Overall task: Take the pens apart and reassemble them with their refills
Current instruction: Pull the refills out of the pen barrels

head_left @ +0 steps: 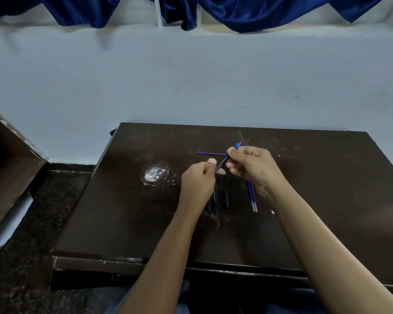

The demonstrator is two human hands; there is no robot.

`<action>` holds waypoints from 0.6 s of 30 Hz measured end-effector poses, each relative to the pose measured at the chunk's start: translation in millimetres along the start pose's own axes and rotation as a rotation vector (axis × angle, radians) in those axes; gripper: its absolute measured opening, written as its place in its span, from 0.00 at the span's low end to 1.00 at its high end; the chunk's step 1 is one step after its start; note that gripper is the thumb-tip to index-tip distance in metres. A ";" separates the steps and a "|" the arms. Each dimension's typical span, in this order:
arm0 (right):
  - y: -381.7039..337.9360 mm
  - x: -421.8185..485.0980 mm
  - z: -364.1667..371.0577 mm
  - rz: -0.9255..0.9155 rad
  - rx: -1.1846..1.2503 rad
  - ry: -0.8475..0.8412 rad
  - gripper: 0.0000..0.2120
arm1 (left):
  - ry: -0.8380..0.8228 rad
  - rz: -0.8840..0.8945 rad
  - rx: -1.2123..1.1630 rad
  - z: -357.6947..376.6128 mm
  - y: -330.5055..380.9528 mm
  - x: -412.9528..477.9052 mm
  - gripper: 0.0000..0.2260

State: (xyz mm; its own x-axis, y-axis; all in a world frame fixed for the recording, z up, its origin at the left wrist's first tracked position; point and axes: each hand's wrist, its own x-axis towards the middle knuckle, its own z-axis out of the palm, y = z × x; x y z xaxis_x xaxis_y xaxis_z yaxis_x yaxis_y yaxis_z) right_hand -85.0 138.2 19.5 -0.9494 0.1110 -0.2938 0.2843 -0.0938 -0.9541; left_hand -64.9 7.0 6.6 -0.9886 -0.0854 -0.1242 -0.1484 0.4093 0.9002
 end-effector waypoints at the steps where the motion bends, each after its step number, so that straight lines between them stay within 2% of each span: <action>1: 0.4 -0.2 -0.7 0.003 -0.007 -0.003 0.08 | -0.005 0.021 0.010 -0.5 -0.7 -0.8 0.15; 4: 0.8 -0.4 -0.9 0.011 -0.012 -0.008 0.09 | 0.022 0.046 -0.054 0.0 -2.2 -1.4 0.04; 8: 0.4 -0.8 0.2 0.013 -0.016 -0.013 0.09 | 0.004 0.010 0.013 -0.4 0.7 -0.9 0.17; 9: 0.3 -1.1 0.4 0.014 -0.016 -0.016 0.09 | 0.013 0.033 0.034 -1.3 0.5 -0.6 0.17; 13: 0.2 -1.4 -1.0 0.019 -0.028 -0.015 0.10 | 0.088 0.096 -0.010 -3.3 -1.8 0.2 0.06; 15: 0.4 -1.2 -1.4 0.020 -0.030 -0.016 0.09 | 0.082 0.064 -0.044 -1.8 -3.6 1.3 0.09; 18: 1.3 -0.7 -1.3 0.020 -0.027 -0.019 0.09 | 0.007 0.008 0.011 -1.4 -1.6 1.1 0.19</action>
State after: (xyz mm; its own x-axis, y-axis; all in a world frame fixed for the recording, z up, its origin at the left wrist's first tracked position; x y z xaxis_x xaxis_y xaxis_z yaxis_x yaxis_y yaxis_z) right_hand -83.9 139.3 18.4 -0.9457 0.0909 -0.3119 0.3065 -0.0693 -0.9494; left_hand -65.7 5.1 5.6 -0.9895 -0.0887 -0.1143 -0.1412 0.4198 0.8966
